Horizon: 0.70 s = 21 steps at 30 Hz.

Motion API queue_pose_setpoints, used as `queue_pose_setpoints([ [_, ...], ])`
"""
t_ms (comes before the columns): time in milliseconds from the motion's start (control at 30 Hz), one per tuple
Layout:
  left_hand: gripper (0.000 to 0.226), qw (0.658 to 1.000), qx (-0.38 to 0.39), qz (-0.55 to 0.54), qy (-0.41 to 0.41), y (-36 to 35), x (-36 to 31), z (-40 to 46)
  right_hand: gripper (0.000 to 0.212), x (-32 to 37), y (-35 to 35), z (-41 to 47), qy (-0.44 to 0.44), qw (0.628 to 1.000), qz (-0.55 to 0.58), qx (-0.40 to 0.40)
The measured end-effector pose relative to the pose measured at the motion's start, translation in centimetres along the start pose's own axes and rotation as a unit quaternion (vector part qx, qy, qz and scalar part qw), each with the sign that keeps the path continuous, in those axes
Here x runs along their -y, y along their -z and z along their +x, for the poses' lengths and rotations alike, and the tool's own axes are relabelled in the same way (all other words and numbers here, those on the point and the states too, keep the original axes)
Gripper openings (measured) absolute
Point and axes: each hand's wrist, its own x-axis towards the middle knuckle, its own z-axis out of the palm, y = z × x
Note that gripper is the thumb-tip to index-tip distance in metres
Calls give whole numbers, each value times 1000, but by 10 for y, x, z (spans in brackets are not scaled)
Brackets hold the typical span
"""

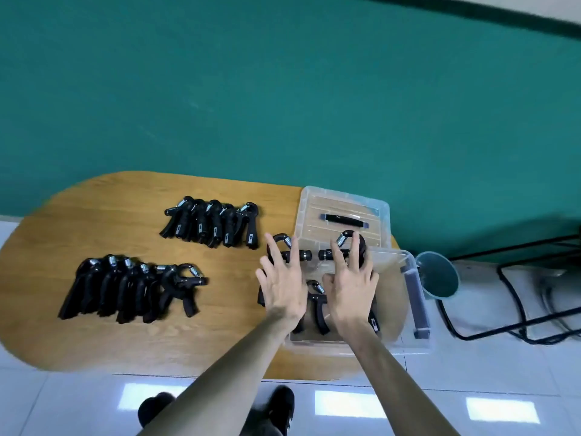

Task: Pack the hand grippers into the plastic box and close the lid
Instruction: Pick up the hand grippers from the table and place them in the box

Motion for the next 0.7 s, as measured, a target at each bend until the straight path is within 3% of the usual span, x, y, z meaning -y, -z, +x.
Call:
queue_pose_setpoints([
  [200, 88, 998, 46, 24, -31, -31, -50, -13, 69, -67, -24, -7, -23, 998, 26, 57],
  [333, 91, 993, 74, 44, -83, -49, -71, -18, 76, -93, -43, -11, -41, 993, 33, 105],
  [700, 94, 989, 139, 39, 23, -125, -76, -4, 73, -130, -86, 14, -30, 971, 68, 225],
])
